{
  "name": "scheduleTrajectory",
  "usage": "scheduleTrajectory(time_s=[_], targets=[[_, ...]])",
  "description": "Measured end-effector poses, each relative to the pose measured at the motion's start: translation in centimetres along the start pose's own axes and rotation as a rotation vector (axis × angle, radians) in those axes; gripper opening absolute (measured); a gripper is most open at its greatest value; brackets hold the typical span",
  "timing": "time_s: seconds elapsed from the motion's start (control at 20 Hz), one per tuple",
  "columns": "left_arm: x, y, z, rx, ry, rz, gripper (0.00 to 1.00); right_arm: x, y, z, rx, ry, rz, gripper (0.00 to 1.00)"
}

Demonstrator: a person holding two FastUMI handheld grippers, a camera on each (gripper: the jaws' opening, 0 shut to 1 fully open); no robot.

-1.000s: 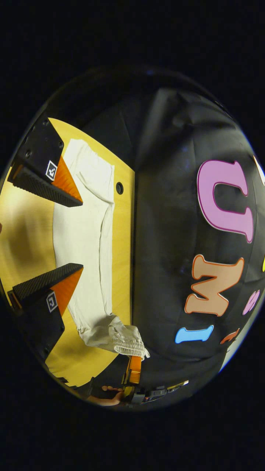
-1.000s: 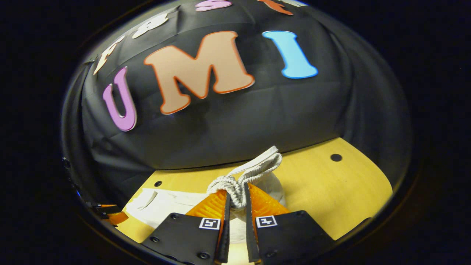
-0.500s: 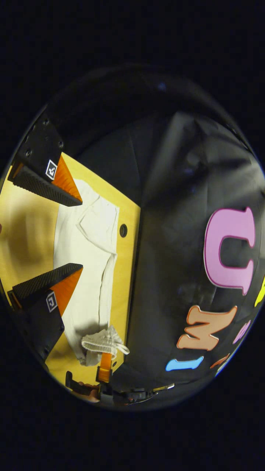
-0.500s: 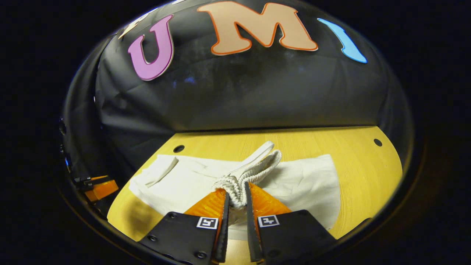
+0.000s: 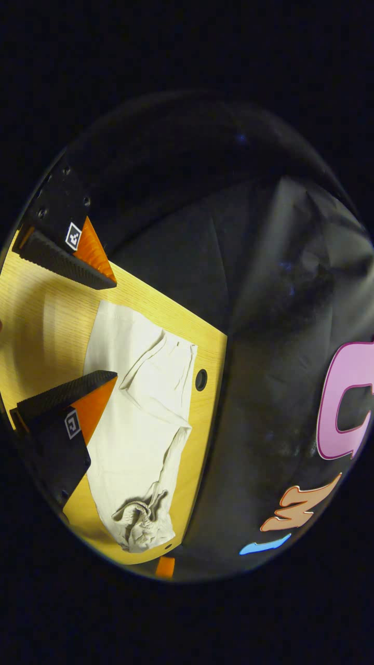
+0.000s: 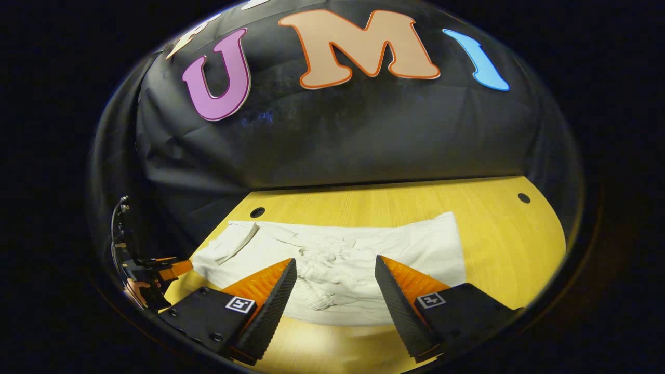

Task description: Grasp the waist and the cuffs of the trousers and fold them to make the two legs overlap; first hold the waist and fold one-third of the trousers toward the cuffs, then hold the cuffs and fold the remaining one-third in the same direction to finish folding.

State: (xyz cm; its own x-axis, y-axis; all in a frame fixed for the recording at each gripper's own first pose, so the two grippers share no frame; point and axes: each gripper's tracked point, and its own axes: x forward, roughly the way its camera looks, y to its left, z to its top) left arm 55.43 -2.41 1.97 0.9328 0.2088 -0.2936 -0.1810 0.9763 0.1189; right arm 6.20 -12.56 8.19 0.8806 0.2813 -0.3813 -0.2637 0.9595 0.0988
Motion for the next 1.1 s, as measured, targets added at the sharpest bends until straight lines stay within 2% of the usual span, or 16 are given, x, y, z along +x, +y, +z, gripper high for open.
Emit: scheduleTrajectory(time_s=[0.05, 0.1, 0.15, 0.2, 0.25, 0.3, 0.35, 0.4, 0.45, 0.6, 0.7, 0.75, 0.8, 0.9, 0.95, 1.1], targets=[[-0.1, 0.1, -0.3, 0.002, 0.004, -0.007, 0.94, -0.7, -0.8, 0.5, -0.008, -0.009, -0.019, 0.92], [-0.1, 0.0, -0.3, 0.013, 0.011, -0.017, 0.94, -1.2, -1.5, 0.9, -0.013, -0.016, -0.035, 0.97], [-0.2, 0.0, -0.3, 0.030, 0.021, -0.021, 0.94, -2.0, -2.7, 1.1, -0.023, -0.018, -0.054, 0.97], [-0.3, -0.2, -0.4, 0.045, 0.027, -0.024, 0.94, -2.6, -3.9, 1.3, -0.033, -0.021, -0.077, 0.92], [-0.4, -0.3, -0.8, 0.055, 0.034, -0.031, 0.94, -3.2, -4.9, 1.6, -0.044, -0.026, -0.100, 0.96], [-0.6, -0.3, -0.9, 0.065, 0.047, -0.033, 0.94, -3.7, -6.1, 1.8, -0.054, -0.029, -0.126, 0.96], [-0.5, -0.2, -1.1, 0.072, 0.058, -0.034, 0.94, -4.1, -7.1, 1.9, -0.058, -0.030, -0.150, 0.92], [-0.8, -0.1, -1.3, 0.081, 0.071, -0.034, 0.93, -4.5, -7.9, 2.0, -0.057, -0.030, -0.166, 0.97], [-0.6, -0.1, -1.1, 0.086, 0.059, -0.040, 0.93, -4.9, -8.6, 2.0, -0.055, -0.034, -0.183, 0.96], [-0.9, 0.0, -1.0, 0.071, 0.056, -0.053, 0.90, -5.4, -9.3, 2.3, -0.035, -0.040, -0.195, 0.96], [-0.6, -0.6, -1.2, 0.065, 0.055, -0.060, 0.80, -5.6, -8.9, 2.5, -0.026, -0.047, -0.186, 0.96], [-0.6, -1.3, -1.3, 0.068, 0.058, -0.071, 0.67, -5.6, -8.7, 2.4, -0.023, -0.049, -0.178, 0.92], [-0.5, -2.1, -1.3, 0.071, 0.066, -0.084, 0.50, -5.6, -8.6, 2.3, -0.023, -0.045, -0.175, 0.96], [-0.8, -2.7, -1.1, 0.065, 0.075, -0.097, 0.17, -5.6, -8.6, 1.8, -0.031, -0.028, -0.173, 0.96], [-0.7, -2.6, -1.2, 0.068, 0.078, -0.094, 0.00, -5.8, -8.4, 1.8, -0.040, -0.030, -0.172, 0.93], [-1.0, -3.0, -1.1, 0.032, 0.094, -0.089, 0.00, -6.2, -8.5, 1.7, -0.060, -0.032, -0.167, 0.92]])
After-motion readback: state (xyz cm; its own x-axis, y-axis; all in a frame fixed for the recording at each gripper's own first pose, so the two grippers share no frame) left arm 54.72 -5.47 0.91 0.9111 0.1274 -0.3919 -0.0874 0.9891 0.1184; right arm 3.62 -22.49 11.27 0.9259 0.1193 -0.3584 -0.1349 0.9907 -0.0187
